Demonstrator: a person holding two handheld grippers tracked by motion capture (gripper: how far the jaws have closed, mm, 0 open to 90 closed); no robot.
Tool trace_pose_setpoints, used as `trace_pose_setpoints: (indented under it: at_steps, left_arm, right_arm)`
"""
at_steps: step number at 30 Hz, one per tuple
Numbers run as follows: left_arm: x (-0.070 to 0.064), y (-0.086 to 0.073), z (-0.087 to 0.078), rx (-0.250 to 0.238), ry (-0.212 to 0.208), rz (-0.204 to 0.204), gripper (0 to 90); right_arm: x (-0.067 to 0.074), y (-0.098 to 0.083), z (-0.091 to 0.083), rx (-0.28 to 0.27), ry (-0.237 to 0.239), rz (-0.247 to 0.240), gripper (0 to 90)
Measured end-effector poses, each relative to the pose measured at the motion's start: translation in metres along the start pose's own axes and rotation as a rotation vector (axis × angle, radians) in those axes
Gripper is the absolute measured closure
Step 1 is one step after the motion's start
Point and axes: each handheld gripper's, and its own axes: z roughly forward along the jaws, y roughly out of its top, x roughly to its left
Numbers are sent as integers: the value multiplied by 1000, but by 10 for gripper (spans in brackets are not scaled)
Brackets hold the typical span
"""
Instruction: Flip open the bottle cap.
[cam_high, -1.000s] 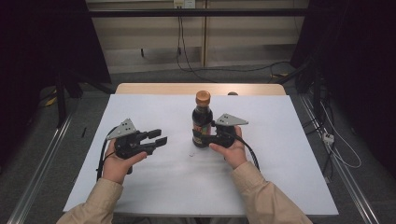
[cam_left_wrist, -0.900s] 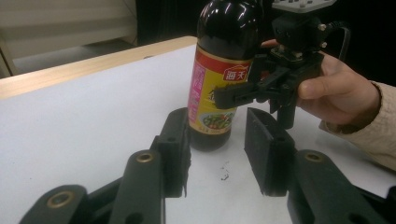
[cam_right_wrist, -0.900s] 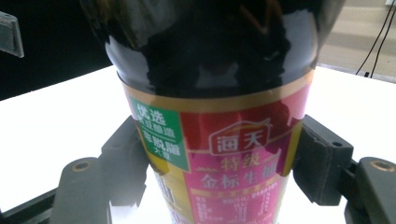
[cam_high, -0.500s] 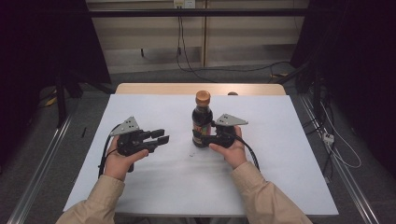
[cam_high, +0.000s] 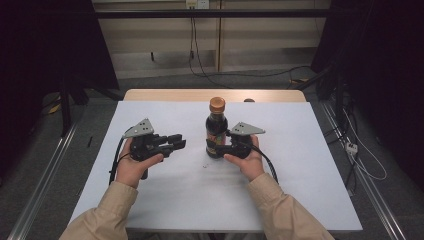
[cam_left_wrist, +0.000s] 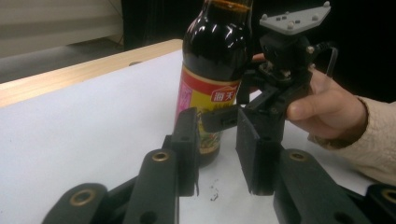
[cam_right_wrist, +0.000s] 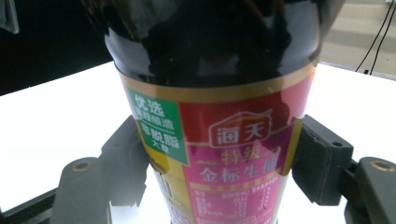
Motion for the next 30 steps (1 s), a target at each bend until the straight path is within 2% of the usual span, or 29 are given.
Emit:
trace_pose_setpoints:
  at_steps: [3,7,11,23,30]
  left_arm:
    - [1,3,2,2,-3,-10,737]
    - [3,9,4,3,-29,-43,812]
    - [3,14,7,25,-40,-41,840]
    - [3,30,15,57,-29,-32,900]
    - [1,41,19,72,-34,-3,900]
  right_arm:
    - [0,0,0,2,0,-1,288]
    - [0,0,0,5,-1,0,288]
    - [0,-1,0,8,-1,-4,288]
    - [0,-2,1,13,-1,-4,288]
    - [-1,-3,1,11,1,-3,288]
